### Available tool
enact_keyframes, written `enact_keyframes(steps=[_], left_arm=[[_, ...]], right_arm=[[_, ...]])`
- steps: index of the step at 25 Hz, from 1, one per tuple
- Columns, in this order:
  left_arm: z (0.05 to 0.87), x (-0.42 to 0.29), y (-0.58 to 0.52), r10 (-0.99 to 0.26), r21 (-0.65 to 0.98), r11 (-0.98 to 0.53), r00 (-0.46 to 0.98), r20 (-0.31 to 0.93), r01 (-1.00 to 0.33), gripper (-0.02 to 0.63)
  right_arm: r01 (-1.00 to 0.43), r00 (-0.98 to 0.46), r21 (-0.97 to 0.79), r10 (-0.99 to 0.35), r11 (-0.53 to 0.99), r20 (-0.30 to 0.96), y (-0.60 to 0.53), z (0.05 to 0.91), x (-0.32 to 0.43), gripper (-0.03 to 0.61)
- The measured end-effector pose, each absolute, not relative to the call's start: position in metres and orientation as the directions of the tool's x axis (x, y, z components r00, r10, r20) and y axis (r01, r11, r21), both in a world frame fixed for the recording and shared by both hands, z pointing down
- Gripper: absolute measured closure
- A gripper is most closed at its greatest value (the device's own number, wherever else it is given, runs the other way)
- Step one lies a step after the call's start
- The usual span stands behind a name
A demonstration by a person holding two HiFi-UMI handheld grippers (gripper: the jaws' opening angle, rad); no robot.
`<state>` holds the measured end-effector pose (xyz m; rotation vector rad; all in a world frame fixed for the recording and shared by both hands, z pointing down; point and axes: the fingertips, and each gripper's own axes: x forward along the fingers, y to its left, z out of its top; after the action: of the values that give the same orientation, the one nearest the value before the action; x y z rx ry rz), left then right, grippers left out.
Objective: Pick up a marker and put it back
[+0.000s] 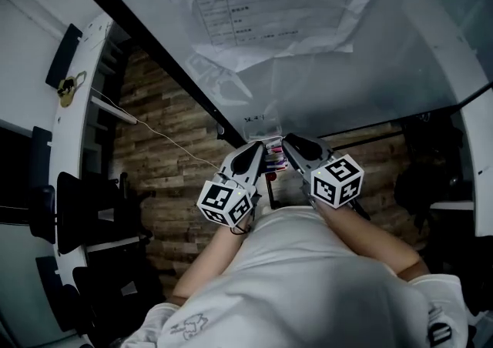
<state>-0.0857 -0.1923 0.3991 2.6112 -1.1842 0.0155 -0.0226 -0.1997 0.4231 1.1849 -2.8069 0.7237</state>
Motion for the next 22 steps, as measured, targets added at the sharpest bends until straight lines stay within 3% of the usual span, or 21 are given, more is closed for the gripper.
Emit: enact_keyframes(steps=[22], left_arm=[[0.368, -0.111, -0.185, -0.739, 0.212, -0.652, 0.673, 0.035, -0.728, 0.609]], right_arm=[[-0.688, -0.713, -0.323, -0.687, 0.650, 0.138, -0.195, 0.388, -0.050, 0.503]])
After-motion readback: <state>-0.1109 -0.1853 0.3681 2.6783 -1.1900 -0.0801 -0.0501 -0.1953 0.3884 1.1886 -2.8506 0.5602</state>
